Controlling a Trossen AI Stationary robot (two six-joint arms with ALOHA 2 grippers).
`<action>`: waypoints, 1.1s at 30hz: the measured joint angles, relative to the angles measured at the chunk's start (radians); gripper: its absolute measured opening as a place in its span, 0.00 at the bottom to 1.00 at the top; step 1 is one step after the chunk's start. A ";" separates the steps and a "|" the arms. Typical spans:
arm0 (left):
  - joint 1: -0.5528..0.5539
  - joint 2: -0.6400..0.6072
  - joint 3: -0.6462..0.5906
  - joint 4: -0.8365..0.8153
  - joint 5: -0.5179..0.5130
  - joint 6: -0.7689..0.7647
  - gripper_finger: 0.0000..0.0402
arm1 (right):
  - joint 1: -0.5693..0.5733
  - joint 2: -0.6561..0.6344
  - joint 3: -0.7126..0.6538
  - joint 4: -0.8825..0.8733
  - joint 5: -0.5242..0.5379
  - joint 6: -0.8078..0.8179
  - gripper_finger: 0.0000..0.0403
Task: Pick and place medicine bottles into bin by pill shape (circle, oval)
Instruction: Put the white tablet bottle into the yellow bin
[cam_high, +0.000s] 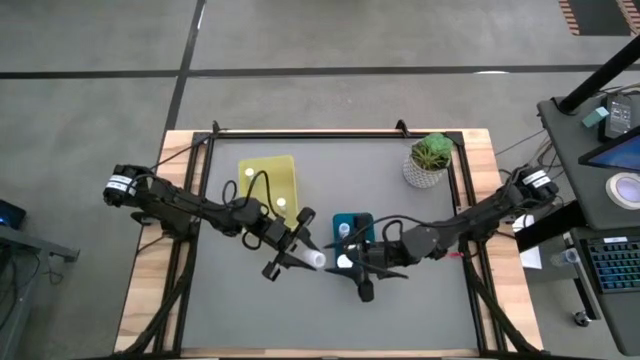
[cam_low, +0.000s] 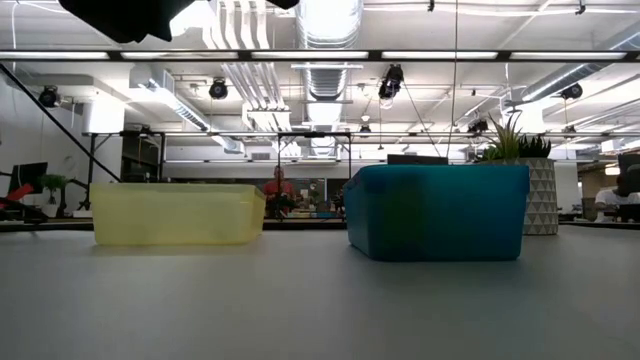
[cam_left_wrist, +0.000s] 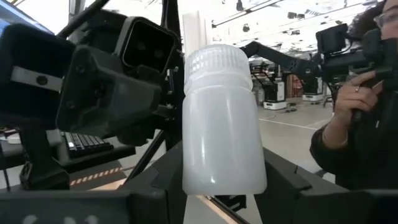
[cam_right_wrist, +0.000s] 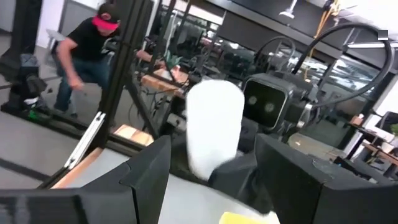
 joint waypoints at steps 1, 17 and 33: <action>0.000 0.000 0.000 0.001 0.000 0.000 0.32 | -0.004 0.007 0.009 0.002 0.000 0.001 0.56; 0.000 0.000 -0.001 0.005 -0.014 0.010 0.32 | -0.026 0.103 0.095 0.002 0.000 -0.027 0.55; 0.003 0.000 -0.001 0.008 -0.033 0.009 0.32 | -0.028 0.100 0.095 -0.005 0.000 0.001 0.29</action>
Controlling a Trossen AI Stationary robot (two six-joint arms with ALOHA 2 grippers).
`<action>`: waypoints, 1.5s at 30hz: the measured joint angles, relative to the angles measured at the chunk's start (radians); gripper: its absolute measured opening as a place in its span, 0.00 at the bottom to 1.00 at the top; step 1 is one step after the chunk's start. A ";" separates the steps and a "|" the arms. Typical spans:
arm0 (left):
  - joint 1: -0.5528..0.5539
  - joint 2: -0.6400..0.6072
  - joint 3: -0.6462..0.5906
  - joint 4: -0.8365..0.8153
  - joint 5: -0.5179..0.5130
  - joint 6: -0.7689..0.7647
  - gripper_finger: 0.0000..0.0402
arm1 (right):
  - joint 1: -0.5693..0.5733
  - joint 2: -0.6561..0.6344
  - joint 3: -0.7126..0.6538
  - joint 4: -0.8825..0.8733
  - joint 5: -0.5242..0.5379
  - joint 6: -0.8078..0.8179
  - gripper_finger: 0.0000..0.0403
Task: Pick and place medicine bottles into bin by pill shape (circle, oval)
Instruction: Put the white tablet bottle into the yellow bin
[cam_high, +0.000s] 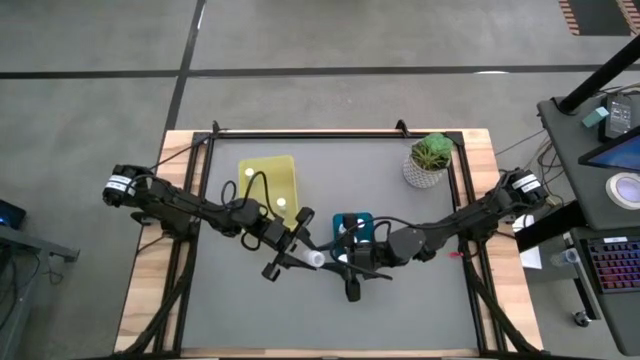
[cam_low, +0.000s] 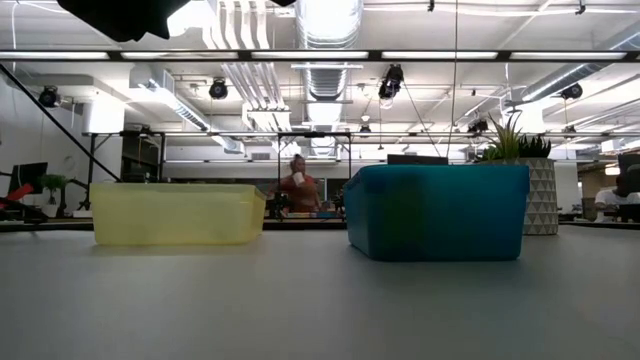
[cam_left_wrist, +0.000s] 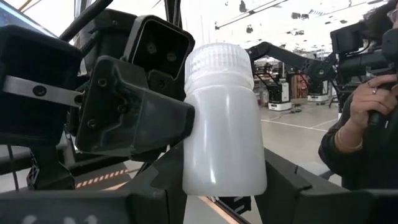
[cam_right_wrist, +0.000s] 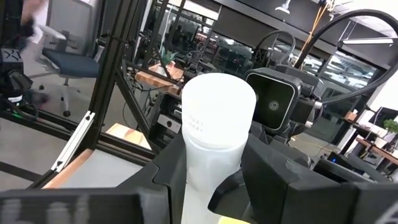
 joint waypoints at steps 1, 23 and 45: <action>0.000 0.000 0.000 -0.001 0.000 0.000 0.32 | 0.000 0.000 0.000 -0.001 0.000 0.001 0.29; 0.038 -0.074 -0.030 -0.188 -0.016 -0.009 0.58 | -0.004 -0.103 0.014 -0.314 -0.005 0.145 0.31; 0.035 -0.012 0.075 -0.368 -0.404 0.080 0.59 | -0.039 -0.171 0.029 -0.934 0.236 0.530 0.32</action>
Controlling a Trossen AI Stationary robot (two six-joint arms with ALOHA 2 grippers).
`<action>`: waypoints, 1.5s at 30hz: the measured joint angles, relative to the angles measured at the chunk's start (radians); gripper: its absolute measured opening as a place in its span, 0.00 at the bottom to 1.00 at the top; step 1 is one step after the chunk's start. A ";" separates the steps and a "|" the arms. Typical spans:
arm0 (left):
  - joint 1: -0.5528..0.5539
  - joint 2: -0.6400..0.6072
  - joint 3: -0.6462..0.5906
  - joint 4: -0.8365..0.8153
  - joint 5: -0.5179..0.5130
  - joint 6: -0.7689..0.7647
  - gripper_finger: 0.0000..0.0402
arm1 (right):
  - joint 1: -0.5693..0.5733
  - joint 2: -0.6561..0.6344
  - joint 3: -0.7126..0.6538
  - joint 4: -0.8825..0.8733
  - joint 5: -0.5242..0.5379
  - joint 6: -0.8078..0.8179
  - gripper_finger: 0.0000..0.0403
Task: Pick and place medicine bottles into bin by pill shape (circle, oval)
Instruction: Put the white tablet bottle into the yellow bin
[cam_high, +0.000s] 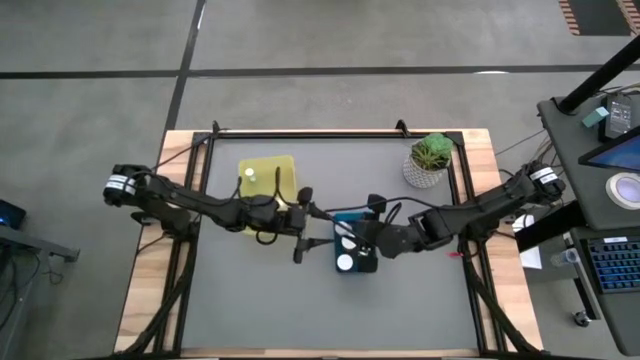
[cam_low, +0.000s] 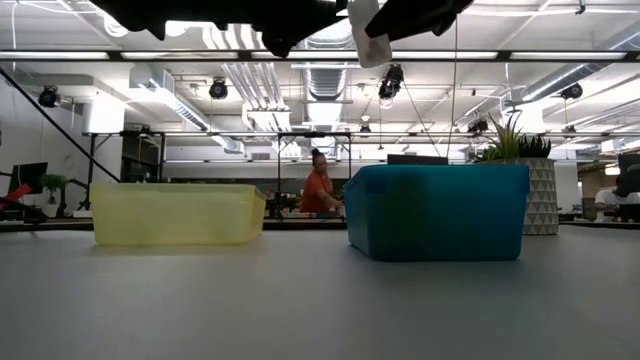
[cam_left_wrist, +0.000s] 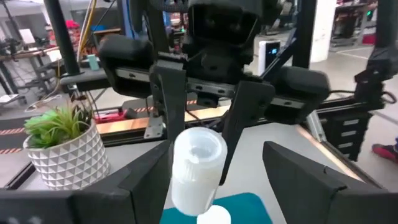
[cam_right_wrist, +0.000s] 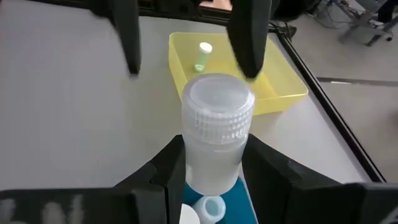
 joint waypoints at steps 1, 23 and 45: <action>0.000 0.014 0.009 0.000 -0.003 0.000 0.59 | -0.001 0.000 0.000 0.000 0.001 0.001 0.32; -0.002 0.104 0.039 0.084 -0.051 0.023 0.44 | -0.002 0.001 0.000 0.006 0.001 0.005 0.32; -0.002 0.104 0.039 0.078 -0.050 0.016 0.29 | -0.001 0.000 -0.001 0.005 0.000 0.015 0.53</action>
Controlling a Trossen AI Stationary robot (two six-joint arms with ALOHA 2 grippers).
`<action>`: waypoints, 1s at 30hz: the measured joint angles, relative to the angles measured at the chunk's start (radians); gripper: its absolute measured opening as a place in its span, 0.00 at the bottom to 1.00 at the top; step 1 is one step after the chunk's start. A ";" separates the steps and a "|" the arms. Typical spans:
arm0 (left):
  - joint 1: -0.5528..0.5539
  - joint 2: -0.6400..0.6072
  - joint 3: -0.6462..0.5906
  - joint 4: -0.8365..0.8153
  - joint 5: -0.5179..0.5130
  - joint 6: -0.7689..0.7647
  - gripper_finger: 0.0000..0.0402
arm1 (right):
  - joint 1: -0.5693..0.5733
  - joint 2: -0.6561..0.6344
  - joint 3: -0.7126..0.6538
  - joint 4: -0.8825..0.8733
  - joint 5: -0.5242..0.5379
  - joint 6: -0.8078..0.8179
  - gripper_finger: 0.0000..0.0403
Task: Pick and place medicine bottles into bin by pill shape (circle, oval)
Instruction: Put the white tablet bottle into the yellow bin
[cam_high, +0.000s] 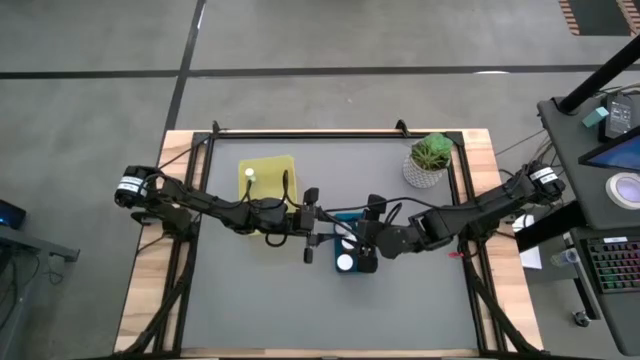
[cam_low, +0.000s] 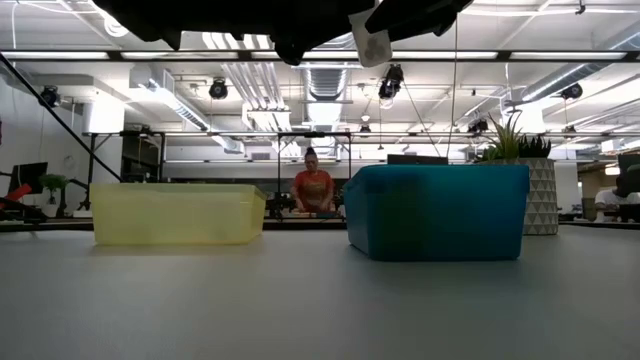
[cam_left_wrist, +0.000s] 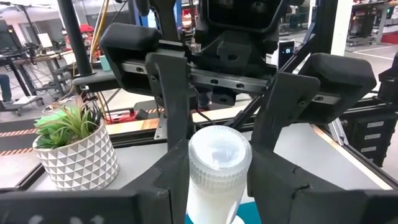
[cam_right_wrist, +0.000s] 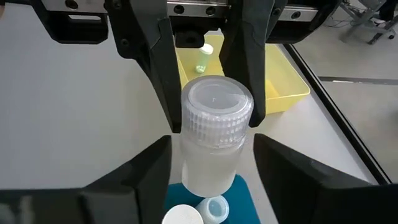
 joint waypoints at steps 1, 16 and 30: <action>0.000 0.000 0.000 -0.001 0.000 0.000 0.29 | 0.000 -0.002 0.000 0.000 0.000 -0.002 0.55; 0.015 -0.128 -0.003 -0.322 -0.213 -0.001 0.29 | 0.000 -0.133 -0.002 -0.089 0.003 0.064 0.62; 0.146 -0.319 -0.162 -0.505 -0.518 -0.231 0.32 | 0.000 -0.159 -0.066 -0.112 0.003 0.103 0.59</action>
